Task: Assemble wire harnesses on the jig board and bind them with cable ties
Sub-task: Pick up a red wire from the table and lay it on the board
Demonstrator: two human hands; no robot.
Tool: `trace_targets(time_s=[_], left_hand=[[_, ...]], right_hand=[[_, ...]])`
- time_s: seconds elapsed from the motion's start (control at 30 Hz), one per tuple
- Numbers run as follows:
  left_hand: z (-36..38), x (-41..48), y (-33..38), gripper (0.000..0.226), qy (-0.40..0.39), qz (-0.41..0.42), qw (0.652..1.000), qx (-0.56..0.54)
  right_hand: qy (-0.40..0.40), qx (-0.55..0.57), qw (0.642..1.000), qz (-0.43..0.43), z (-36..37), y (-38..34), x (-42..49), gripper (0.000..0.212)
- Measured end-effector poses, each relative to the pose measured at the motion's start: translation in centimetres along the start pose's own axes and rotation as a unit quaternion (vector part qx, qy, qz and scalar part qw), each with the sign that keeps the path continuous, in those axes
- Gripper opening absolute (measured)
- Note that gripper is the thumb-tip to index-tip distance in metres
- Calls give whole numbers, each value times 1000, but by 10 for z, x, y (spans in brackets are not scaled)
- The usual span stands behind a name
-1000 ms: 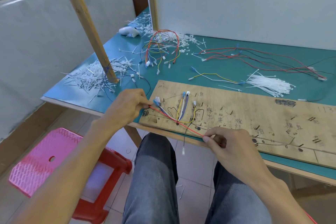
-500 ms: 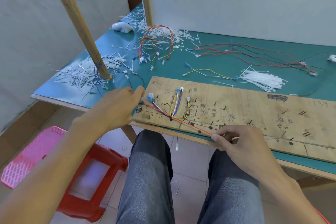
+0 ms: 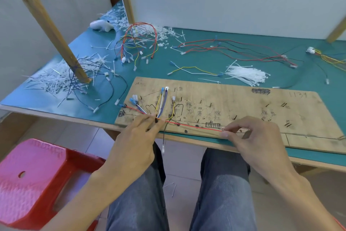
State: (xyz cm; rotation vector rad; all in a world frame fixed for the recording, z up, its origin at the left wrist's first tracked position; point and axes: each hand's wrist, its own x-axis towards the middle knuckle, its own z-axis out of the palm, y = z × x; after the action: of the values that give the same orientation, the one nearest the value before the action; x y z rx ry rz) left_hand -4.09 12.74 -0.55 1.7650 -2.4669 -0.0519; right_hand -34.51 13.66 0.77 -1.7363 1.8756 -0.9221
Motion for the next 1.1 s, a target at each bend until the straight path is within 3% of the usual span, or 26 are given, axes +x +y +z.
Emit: trace_targets(time_s=[0.37, 0.77, 0.93, 1.1], left_hand=[[3, 2, 6, 74, 10, -33, 999, -25], [0, -3, 13, 69, 12, -24, 999, 38], [-6, -10, 23, 80, 30, -51, 997, 53], [-11, -1, 46, 78, 33, 46, 998, 42]], right_hand=[[52, -101, 993, 7, -22, 21, 26, 18], [-31, -275, 960, -32, -19, 10, -2, 25], [-57, -346, 936, -25, -24, 4, -14, 26], [-24, -298, 954, -30, -21, 3, -11, 24]])
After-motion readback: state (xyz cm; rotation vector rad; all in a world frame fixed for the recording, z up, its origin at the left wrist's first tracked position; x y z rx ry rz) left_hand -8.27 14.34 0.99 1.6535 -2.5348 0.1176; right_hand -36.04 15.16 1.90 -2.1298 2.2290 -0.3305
